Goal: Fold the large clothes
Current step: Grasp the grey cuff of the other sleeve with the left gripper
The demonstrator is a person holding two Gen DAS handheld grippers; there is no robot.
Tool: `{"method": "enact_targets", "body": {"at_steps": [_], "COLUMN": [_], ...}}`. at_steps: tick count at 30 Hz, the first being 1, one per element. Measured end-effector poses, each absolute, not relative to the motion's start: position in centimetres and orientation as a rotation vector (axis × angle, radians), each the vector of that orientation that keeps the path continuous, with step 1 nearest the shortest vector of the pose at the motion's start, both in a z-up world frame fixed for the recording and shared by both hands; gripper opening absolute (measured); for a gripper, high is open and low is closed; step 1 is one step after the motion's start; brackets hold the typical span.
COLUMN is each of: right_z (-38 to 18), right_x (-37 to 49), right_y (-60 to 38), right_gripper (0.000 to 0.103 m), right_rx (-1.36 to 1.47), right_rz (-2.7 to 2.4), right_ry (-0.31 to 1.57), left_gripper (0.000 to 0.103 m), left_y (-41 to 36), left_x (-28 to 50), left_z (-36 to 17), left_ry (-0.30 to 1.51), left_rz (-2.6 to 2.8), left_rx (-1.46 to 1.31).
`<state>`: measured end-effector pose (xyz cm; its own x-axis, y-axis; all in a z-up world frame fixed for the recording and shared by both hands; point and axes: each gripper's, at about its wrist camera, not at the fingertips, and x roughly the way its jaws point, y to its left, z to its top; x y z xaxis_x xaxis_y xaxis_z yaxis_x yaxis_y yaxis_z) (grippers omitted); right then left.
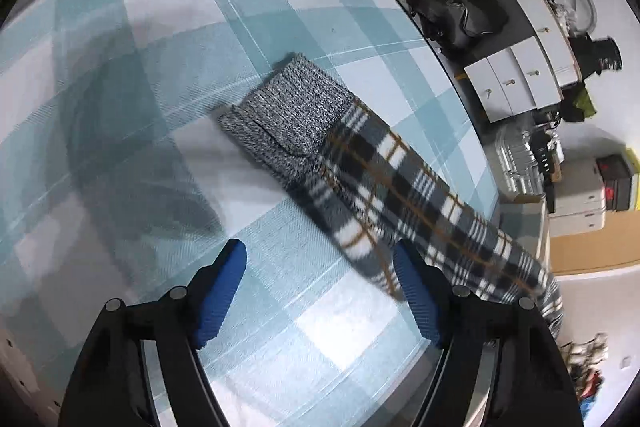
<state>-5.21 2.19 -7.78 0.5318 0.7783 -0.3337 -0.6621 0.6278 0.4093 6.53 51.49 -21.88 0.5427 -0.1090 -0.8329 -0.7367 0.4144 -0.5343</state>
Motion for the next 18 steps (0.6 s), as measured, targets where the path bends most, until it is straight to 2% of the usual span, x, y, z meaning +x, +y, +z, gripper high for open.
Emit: {"method": "enact_targets", "body": {"at_steps": [12, 13, 14, 15, 16, 18], "right_z": [-8.1, -8.0, -7.9, -7.9, -7.9, -7.9], "right_x": [-5.5, -5.6, -5.7, -5.9, -6.0, -6.0], "right_y": [3.7, 3.7, 3.8, 3.8, 3.8, 3.8], "right_gripper": [0.103, 0.103, 0.103, 0.103, 0.103, 0.103], "right_rx": [0.235, 0.229, 0.22, 0.212, 0.209, 0.205], "right_rz": [0.897, 0.894, 0.892, 0.889, 0.89, 0.892], "right_ry": [0.527, 0.52, 0.515, 0.509, 0.507, 0.505], "left_gripper": [0.071, 0.06, 0.04, 0.028, 0.011, 0.008], "left_y": [54.2, 54.3, 54.3, 54.3, 54.4, 54.4], "left_x": [7.4, 7.4, 7.4, 7.5, 7.6, 7.3], "left_z": [-22.8, -22.9, -22.9, -23.2, -23.5, -23.6], "left_ry": [0.919, 0.921, 0.926, 0.94, 0.947, 0.919], "left_rz": [0.52, 0.521, 0.532, 0.531, 0.54, 0.557], "left_rx": [-1.161, -1.155, -1.143, -1.142, -1.138, -1.12]}}
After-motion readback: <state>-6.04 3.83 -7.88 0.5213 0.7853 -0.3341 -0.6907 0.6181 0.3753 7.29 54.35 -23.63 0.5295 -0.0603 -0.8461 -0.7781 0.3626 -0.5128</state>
